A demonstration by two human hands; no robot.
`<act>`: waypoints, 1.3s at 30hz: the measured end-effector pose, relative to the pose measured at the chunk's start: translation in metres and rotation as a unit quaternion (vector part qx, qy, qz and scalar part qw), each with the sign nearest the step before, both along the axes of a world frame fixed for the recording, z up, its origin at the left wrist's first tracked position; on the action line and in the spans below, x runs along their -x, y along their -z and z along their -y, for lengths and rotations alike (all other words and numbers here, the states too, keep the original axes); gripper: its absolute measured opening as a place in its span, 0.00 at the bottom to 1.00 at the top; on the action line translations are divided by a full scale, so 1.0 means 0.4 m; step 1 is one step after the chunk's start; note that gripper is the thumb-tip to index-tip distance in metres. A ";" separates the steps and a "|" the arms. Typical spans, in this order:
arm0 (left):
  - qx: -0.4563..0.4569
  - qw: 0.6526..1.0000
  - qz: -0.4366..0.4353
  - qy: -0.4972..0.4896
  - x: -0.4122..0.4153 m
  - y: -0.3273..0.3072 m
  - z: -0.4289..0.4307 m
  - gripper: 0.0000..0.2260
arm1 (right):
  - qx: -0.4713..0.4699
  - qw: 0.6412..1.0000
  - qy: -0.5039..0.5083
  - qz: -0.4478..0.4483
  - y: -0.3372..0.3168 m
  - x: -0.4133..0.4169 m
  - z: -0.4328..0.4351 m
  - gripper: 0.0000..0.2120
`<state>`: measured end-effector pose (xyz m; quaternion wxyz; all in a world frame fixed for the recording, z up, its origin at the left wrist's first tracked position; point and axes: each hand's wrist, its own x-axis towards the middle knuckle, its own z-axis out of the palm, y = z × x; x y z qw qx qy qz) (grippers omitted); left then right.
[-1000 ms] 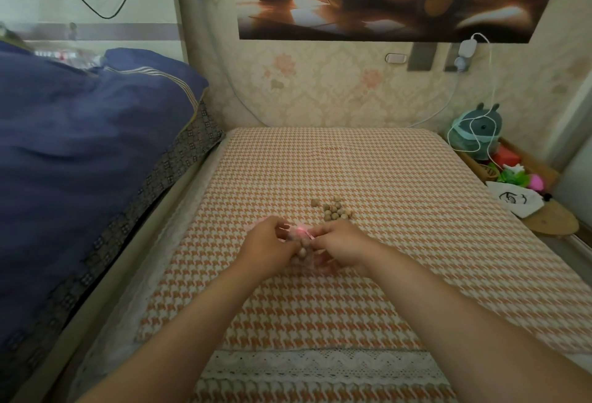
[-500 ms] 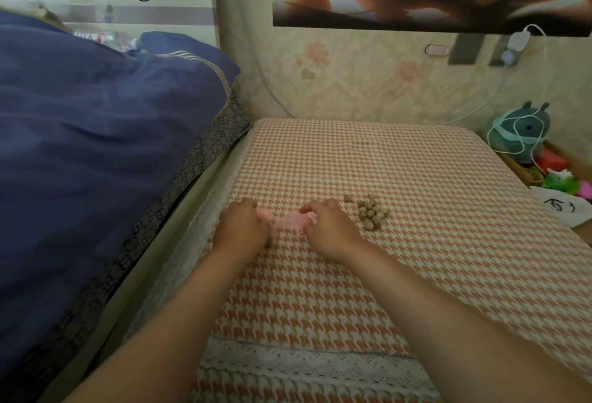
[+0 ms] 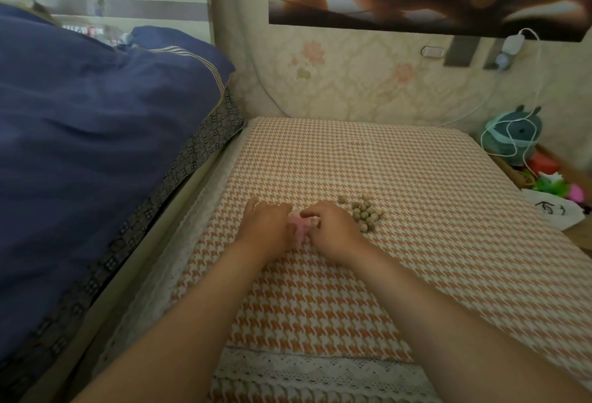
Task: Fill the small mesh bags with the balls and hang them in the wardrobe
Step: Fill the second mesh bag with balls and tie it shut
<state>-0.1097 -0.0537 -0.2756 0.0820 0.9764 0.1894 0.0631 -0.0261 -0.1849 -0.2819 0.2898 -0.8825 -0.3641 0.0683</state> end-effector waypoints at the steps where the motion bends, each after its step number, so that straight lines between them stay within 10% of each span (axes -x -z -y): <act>1: 0.007 1.000 0.006 0.001 -0.003 -0.002 0.006 0.20 | -0.016 1.000 0.005 -0.012 -0.002 -0.005 0.009 0.18; 10: 0.275 0.953 0.122 0.035 -0.010 -0.025 0.082 0.22 | -0.145 0.967 0.069 -0.198 -0.036 -0.015 0.110 0.23; 27: 0.248 0.960 0.095 0.091 -0.030 -0.094 0.245 0.10 | -0.140 0.985 0.029 -0.095 -0.090 -0.042 0.328 0.10; 39: 0.229 0.955 0.101 0.160 -0.059 -0.067 0.252 0.11 | -0.047 0.981 0.031 -0.186 -0.110 -0.068 0.341 0.05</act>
